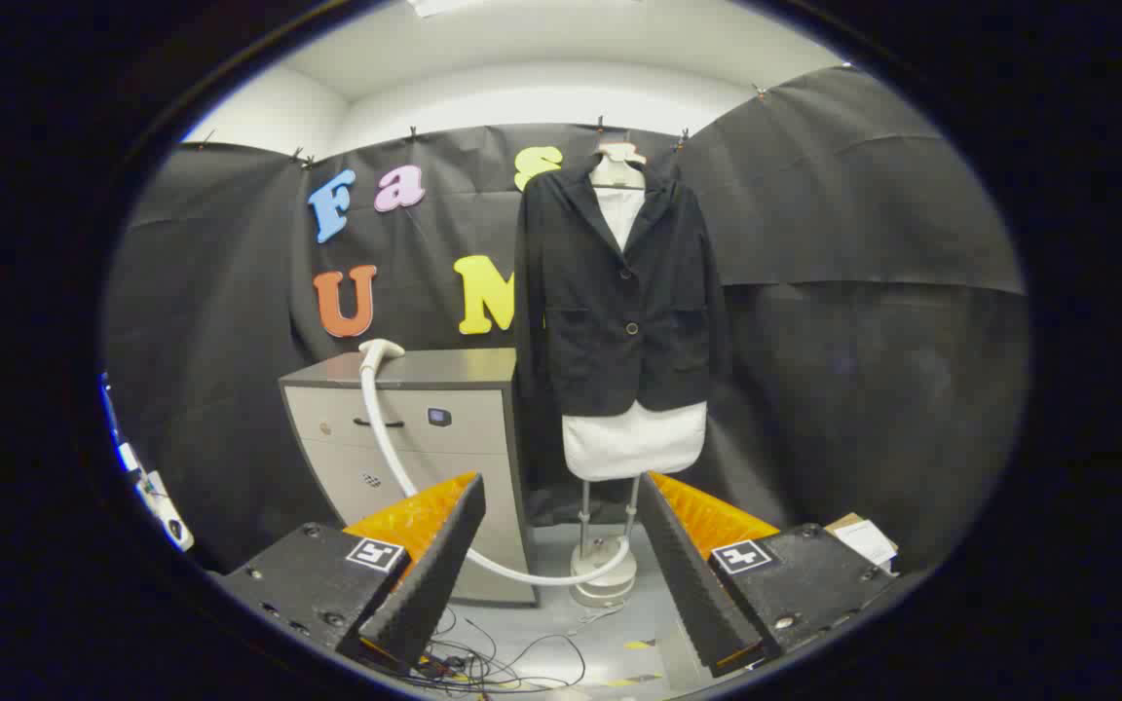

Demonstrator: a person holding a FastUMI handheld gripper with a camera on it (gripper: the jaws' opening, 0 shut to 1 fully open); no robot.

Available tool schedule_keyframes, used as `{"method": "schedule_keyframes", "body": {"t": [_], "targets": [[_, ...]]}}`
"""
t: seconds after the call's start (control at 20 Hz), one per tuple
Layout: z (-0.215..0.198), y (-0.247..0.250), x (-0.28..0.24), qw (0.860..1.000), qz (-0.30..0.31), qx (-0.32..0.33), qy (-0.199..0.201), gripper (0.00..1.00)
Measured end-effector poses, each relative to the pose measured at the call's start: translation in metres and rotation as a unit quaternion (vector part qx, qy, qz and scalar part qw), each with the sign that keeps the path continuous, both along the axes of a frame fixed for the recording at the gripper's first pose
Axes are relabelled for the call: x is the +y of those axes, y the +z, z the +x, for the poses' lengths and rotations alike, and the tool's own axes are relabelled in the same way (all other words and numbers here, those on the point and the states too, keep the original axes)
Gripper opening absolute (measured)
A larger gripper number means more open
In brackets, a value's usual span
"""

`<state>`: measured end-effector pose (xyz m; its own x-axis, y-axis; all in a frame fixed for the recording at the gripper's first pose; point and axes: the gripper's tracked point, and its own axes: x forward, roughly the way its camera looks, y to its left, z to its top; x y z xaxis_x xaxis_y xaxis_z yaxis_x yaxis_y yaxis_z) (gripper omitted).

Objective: Iron the clothes twice with a garment steamer, once on the left side and once on the right side.

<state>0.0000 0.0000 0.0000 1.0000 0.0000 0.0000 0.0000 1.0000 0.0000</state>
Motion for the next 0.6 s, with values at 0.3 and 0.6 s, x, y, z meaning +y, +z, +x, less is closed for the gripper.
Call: {"method": "schedule_keyframes", "body": {"t": [0.3, 0.6], "targets": [[0.005, 0.005, 0.009, 1.000, 0.001, 0.000, 0.005, 1.00], [0.015, 0.012, 0.017, 1.000, 0.000, 0.003, 0.012, 1.00]]}}
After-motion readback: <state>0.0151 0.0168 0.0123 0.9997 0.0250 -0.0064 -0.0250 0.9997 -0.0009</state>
